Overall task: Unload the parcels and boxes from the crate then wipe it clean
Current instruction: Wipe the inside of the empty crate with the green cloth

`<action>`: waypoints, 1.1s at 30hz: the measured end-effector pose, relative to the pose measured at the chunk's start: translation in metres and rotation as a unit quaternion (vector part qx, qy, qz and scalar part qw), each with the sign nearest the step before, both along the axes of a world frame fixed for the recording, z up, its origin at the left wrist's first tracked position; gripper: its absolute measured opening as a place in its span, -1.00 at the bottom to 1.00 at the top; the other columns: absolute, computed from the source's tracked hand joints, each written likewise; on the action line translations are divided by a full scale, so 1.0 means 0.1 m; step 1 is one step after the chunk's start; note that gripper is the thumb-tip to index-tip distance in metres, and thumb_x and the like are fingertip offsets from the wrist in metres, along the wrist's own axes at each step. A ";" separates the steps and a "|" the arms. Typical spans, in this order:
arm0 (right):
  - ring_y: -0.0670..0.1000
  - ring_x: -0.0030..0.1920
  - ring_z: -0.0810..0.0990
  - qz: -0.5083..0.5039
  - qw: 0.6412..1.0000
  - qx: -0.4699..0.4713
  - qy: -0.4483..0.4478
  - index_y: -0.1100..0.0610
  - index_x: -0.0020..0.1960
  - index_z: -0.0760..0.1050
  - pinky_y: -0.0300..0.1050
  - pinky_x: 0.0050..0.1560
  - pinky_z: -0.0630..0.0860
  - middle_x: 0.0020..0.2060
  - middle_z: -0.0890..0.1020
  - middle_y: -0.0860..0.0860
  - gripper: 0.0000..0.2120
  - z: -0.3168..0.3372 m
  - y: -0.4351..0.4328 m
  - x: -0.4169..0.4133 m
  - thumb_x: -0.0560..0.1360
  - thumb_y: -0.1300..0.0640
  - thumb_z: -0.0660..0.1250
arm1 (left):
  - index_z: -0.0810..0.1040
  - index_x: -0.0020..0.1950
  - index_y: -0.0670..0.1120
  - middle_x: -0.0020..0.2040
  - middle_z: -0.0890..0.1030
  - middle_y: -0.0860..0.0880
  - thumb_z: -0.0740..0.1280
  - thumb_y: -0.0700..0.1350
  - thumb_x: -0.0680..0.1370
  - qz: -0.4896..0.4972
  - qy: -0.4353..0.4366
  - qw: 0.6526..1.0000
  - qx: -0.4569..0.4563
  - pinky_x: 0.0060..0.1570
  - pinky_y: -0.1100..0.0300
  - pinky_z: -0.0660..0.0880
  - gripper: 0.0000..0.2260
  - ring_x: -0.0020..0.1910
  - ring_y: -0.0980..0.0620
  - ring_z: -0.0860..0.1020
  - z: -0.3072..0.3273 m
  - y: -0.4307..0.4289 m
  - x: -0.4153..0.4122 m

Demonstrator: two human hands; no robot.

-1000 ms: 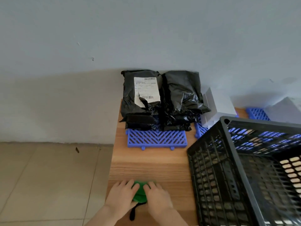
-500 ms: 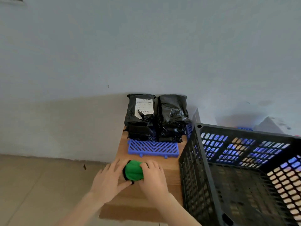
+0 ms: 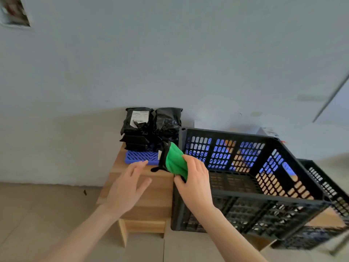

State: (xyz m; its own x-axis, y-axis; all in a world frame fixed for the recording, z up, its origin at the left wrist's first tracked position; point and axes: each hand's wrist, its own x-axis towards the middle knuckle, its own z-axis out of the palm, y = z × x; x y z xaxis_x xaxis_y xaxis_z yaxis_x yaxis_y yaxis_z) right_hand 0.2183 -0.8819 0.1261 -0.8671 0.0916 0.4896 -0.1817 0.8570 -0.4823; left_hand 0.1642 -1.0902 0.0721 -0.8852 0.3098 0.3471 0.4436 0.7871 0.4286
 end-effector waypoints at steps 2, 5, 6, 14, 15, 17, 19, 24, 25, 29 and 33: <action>-0.01 0.26 0.39 -0.011 1.000 0.008 -0.013 0.07 0.33 0.38 -0.16 0.29 0.24 0.22 0.49 -0.05 -0.50 0.00 0.30 0.19 0.42 0.14 0.38 | 0.18 0.56 0.10 0.50 0.27 0.16 0.11 0.23 0.59 -0.029 0.000 1.000 0.004 0.18 0.29 0.37 -0.44 0.38 0.19 0.36 0.05 0.26 0.14; -0.01 0.24 0.40 -0.026 0.998 0.039 -0.031 0.05 0.31 0.40 -0.12 0.30 0.26 0.20 0.50 -0.06 -0.52 -0.06 0.61 0.43 0.41 0.13 0.39 | 0.14 0.57 0.09 0.53 0.21 0.18 0.00 0.30 0.56 -0.061 -0.002 0.998 0.008 0.30 0.24 0.35 -0.39 0.46 0.20 0.27 0.10 0.53 0.27; 0.01 0.24 0.41 -0.031 0.997 0.054 -0.037 0.05 0.30 0.41 -0.09 0.32 0.27 0.18 0.51 -0.06 -0.53 -0.09 0.69 0.50 0.41 0.14 0.39 | 0.13 0.58 0.09 0.54 0.20 0.17 -0.01 0.30 0.57 -0.069 0.003 0.998 0.003 0.33 0.22 0.35 -0.39 0.48 0.19 0.24 0.11 0.59 0.30; -0.05 0.53 0.00 -0.036 0.966 0.168 -0.193 -0.07 0.49 0.16 0.15 0.50 -0.21 0.47 0.22 -0.14 -0.39 -0.31 1.08 0.71 0.47 0.09 0.26 | 0.02 0.59 0.15 0.56 0.11 0.20 0.10 0.19 0.63 -0.118 0.006 0.992 -0.053 0.40 0.28 0.17 -0.45 0.53 0.24 0.06 0.10 0.89 0.41; -0.05 0.54 -0.09 -0.025 0.960 0.181 -0.211 -0.05 0.52 0.09 0.20 0.47 -0.29 0.50 0.14 -0.14 -0.32 -0.33 1.09 0.70 0.45 0.05 0.27 | 0.02 0.59 0.15 0.56 0.12 0.20 0.11 0.19 0.63 -0.117 -0.001 0.991 -0.061 0.42 0.26 0.14 -0.45 0.53 0.25 0.03 0.08 0.90 0.42; -0.02 0.54 -0.20 -0.002 0.953 0.199 -0.228 -0.05 0.56 -0.02 0.26 0.36 -0.45 0.54 0.02 -0.12 -0.20 -0.35 1.06 0.66 0.42 -0.17 0.25 | 0.04 0.59 0.15 0.56 0.12 0.19 0.11 0.20 0.63 -0.112 -0.013 0.990 -0.081 0.45 0.21 0.13 -0.45 0.52 0.28 -0.04 0.04 0.89 0.43; 0.00 0.55 -0.22 0.011 0.956 0.198 -0.217 -0.11 0.56 -0.09 0.23 0.31 -0.54 0.56 -0.02 -0.07 -0.16 -0.36 0.94 0.62 0.40 -0.42 0.06 | 0.08 0.58 0.13 0.56 0.12 0.19 0.13 0.20 0.62 -0.106 -0.009 0.990 -0.094 0.44 0.23 0.09 -0.44 0.49 0.31 -0.11 0.01 0.85 0.43; 0.09 0.56 -0.08 0.004 0.975 0.168 -0.144 -0.06 0.54 0.08 0.07 0.44 -0.35 0.55 0.09 0.00 -0.47 -0.42 0.56 0.46 0.63 -0.21 -0.09 | 0.14 0.57 0.11 0.57 0.12 0.19 0.08 0.23 0.59 -0.103 0.015 0.984 -0.148 0.41 0.29 -0.02 -0.44 0.47 0.32 -0.16 0.00 0.76 0.40; 0.07 0.56 -0.06 0.005 0.977 0.158 -0.141 -0.02 0.54 0.11 0.08 0.47 -0.29 0.55 0.10 -0.01 -0.50 -0.43 0.51 0.42 0.64 -0.15 -0.06 | 0.15 0.57 0.10 0.56 0.12 0.19 0.05 0.25 0.58 -0.108 0.017 0.982 -0.152 0.41 0.29 -0.02 -0.42 0.47 0.31 -0.14 0.01 0.76 0.39; -0.01 0.44 0.34 -0.024 0.982 0.147 -0.118 0.01 0.42 0.39 0.14 0.44 0.17 0.39 0.45 -0.07 -0.54 -0.46 0.39 0.40 0.58 -0.14 0.16 | 0.25 0.55 0.05 0.58 0.04 0.17 0.18 0.17 0.60 -0.114 0.033 0.983 -0.143 0.44 0.27 -0.02 -0.47 0.52 0.25 -0.09 0.05 0.81 0.37; -0.06 0.29 0.52 -0.048 0.983 0.147 -0.094 -0.03 0.33 0.50 0.07 0.34 0.34 0.22 0.58 -0.14 -0.49 -0.50 0.42 0.48 0.54 -0.28 0.09 | 0.17 0.57 0.05 0.58 0.07 0.17 0.23 0.06 0.62 -0.137 0.026 0.984 -0.113 0.47 0.29 -0.05 -0.46 0.53 0.24 -0.04 0.06 0.87 0.34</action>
